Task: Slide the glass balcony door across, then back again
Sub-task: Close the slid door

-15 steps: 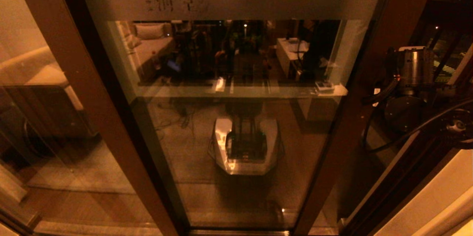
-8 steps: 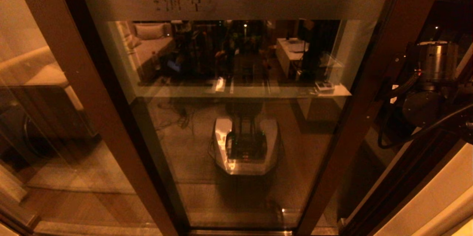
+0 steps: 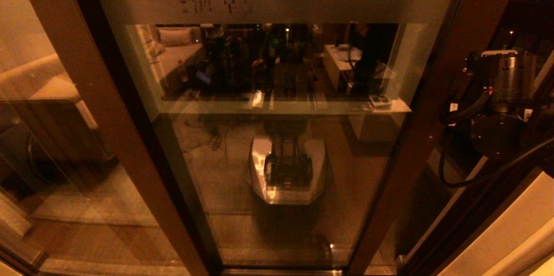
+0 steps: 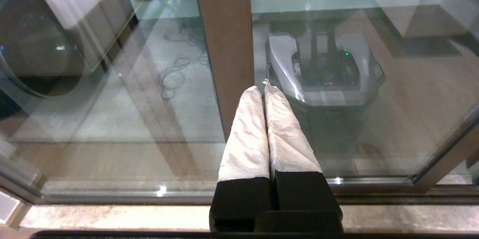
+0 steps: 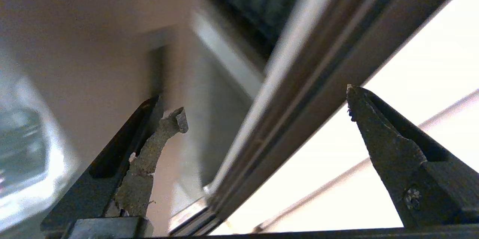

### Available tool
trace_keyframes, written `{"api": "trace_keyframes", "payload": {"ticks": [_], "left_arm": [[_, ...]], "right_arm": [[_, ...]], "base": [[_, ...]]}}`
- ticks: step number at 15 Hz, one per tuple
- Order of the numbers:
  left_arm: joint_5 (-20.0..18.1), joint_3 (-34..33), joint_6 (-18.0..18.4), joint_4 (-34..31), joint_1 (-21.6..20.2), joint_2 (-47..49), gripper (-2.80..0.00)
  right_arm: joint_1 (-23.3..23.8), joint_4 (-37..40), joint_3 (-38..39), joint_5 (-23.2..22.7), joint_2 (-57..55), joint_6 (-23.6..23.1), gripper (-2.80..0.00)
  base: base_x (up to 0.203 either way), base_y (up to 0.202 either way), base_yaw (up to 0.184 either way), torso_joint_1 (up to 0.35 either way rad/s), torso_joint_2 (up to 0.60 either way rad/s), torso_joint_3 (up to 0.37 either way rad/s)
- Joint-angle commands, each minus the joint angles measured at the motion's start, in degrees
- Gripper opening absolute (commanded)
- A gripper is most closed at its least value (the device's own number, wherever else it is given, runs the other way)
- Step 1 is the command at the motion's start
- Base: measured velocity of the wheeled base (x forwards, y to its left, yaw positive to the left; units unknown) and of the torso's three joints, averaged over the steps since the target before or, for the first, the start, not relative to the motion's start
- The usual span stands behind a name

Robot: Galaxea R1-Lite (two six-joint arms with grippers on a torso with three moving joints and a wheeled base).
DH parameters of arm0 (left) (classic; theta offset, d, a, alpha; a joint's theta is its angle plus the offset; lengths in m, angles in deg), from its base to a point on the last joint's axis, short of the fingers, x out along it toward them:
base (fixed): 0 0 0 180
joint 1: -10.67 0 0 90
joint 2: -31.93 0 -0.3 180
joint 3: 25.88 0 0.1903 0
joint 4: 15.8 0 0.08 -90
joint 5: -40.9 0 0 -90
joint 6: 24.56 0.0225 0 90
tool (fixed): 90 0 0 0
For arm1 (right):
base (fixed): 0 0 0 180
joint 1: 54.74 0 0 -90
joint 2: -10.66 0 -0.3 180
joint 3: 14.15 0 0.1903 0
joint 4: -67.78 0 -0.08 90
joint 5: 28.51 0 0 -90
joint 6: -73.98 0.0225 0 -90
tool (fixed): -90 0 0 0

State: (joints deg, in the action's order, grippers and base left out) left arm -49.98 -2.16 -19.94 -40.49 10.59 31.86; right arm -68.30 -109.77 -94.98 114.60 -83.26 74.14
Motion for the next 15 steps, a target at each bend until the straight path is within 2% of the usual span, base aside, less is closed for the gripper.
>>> {"api": "trace_keyframes", "payload": {"ticks": [1, 10, 15], "left_arm": [[0.00, 0.00, 0.04, 0.00, -0.01, -0.01, -2.80], [0.00, 0.00, 0.01, 0.00, -0.01, -0.01, -2.80], [0.00, 0.00, -0.05, 0.00, -0.01, -0.01, -2.80]], "right_arm": [[-1.21, -0.17, 0.51, 0.24, 0.87, 0.02, 0.00], [2.73, -0.88, -1.61, -0.03, -5.03, 0.37, 0.00], [2.92, -2.37, -2.39, -1.08, -6.71, 0.72, 0.00]], "base": [[0.000, 0.000, 0.000, 0.000, 0.00, 0.000], [0.000, 0.000, 0.000, 0.000, 0.00, 0.000], [0.000, 0.000, 0.000, 0.000, 0.00, 0.000]]}}
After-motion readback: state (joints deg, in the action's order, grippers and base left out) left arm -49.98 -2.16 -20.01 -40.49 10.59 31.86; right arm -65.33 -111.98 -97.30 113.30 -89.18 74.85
